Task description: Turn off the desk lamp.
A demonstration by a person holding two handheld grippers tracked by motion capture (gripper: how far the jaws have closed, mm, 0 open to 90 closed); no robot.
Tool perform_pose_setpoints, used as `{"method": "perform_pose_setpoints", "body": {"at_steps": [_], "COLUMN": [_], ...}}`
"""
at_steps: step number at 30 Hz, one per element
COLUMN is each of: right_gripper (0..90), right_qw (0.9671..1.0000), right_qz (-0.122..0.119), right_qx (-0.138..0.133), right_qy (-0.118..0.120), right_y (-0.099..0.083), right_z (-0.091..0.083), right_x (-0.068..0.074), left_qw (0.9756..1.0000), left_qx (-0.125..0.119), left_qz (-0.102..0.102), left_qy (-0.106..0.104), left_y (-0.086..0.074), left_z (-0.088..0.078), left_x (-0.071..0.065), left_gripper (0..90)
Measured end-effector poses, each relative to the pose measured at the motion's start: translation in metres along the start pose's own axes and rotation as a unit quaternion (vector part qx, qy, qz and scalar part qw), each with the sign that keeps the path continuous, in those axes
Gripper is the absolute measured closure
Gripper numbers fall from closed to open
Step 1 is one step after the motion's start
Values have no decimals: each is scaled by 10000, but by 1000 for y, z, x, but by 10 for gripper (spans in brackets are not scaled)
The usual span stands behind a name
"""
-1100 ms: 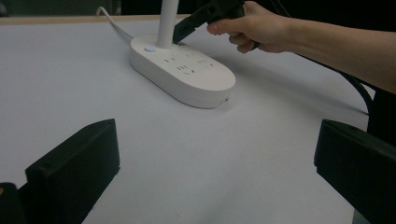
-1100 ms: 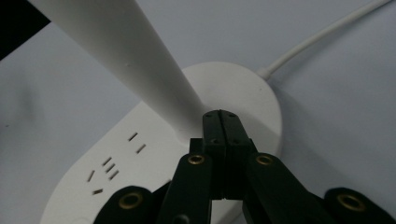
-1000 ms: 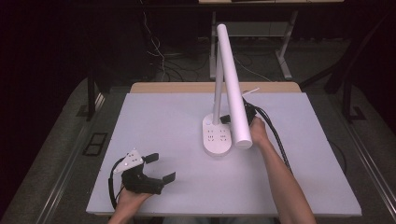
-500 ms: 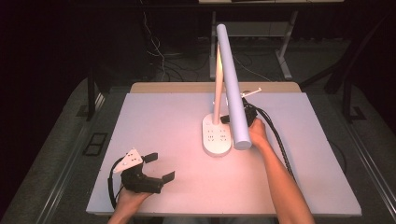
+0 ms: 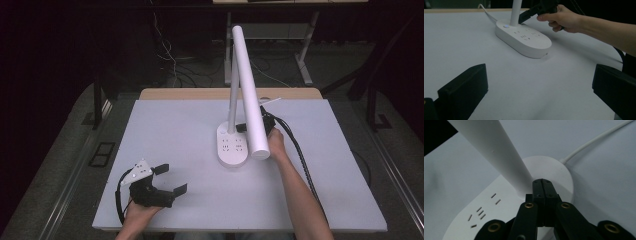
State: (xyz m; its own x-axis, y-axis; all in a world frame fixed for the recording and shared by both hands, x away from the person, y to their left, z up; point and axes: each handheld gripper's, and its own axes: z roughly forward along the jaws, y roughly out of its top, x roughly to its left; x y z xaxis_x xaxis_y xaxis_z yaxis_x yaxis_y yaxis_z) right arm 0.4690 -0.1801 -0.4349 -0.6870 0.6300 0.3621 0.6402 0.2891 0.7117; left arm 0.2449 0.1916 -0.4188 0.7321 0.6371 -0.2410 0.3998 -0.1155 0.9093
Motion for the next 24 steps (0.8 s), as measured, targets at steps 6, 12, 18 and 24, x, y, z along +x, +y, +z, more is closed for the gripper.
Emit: {"method": "perform_pose_setpoints", "body": {"at_steps": [6,12,18,24], "right_gripper": [900,900,900,900], "right_qw": [9999,9998,9999,9999], "right_qz": [93,151,148,114], "right_qx": [-124,-113,-73,-48], "right_qy": [54,24,-31,-69], "right_y": [-4,-3,-2,-2], "right_z": [-1,-3,-4,-4], "right_x": [-1,-2,-2,-1], "left_qw": [10000,10000,10000,10000], "left_qx": [10,-4,-3,-1], "left_qz": [10,-16,-10,-8], "left_qy": [-3,7,-7,-9], "left_y": [0,0,0,0], "left_z": [0,0,0,1], "left_x": [0,1,0,0], "left_gripper": [0,0,0,0]}}
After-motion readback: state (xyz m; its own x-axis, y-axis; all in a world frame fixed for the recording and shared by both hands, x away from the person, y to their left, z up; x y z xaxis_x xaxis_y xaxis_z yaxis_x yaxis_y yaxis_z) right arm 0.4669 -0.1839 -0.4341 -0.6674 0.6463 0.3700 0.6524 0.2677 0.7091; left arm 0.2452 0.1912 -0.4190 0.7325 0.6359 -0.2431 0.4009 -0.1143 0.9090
